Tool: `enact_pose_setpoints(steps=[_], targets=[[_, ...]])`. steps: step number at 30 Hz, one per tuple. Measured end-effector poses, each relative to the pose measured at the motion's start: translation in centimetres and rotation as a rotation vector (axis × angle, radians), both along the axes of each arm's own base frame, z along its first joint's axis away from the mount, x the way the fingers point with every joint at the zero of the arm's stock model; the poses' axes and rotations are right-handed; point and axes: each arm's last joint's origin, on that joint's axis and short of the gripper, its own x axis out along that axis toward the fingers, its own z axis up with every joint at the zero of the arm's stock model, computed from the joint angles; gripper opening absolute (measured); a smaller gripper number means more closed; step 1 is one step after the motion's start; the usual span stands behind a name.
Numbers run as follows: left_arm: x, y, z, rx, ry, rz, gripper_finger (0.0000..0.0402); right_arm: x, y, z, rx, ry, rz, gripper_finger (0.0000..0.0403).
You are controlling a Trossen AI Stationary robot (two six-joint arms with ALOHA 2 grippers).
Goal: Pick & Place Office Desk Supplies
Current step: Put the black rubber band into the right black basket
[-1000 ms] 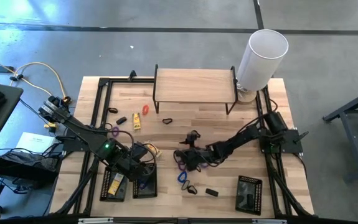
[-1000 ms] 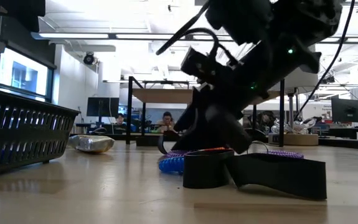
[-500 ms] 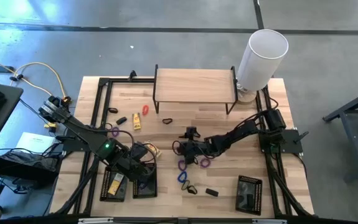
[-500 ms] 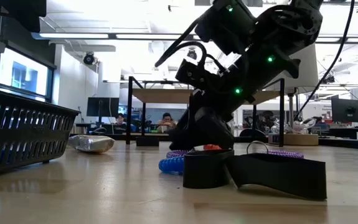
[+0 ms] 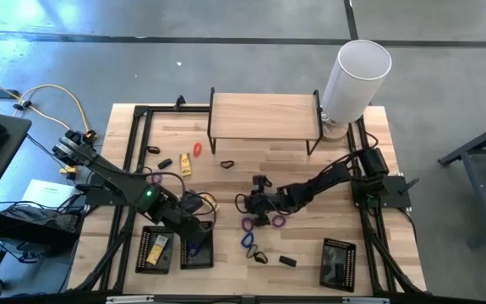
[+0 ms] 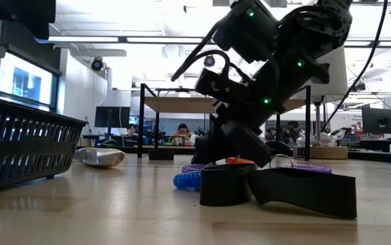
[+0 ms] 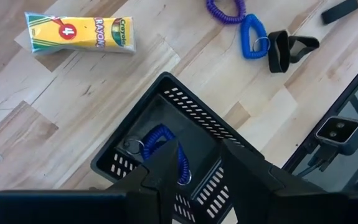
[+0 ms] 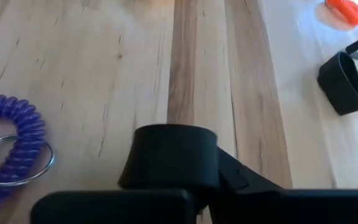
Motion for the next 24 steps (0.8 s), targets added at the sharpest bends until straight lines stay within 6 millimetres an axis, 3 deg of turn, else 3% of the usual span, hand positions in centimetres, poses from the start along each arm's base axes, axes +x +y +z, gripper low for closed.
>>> enact_pose_setpoints(steps=[5,13,18,24], targets=[[0.4,0.6,0.0,-0.007,0.01,-0.021,0.0117,-0.1,0.7,1.1,0.013,0.018,-0.048,0.0003],[0.8,1.3,0.0,0.038,-0.002,-0.094,0.0117,-0.4,2.7,7.4,0.083,0.058,-0.067,0.0002],[1.3,2.4,0.0,0.065,-0.002,-0.179,0.0117,-2.3,3.6,12.4,0.247,0.128,-0.164,0.0002],[1.9,3.9,0.0,0.103,-0.007,-0.29,0.0117,-5.5,4.3,16.7,0.45,0.263,-0.299,0.0002]])
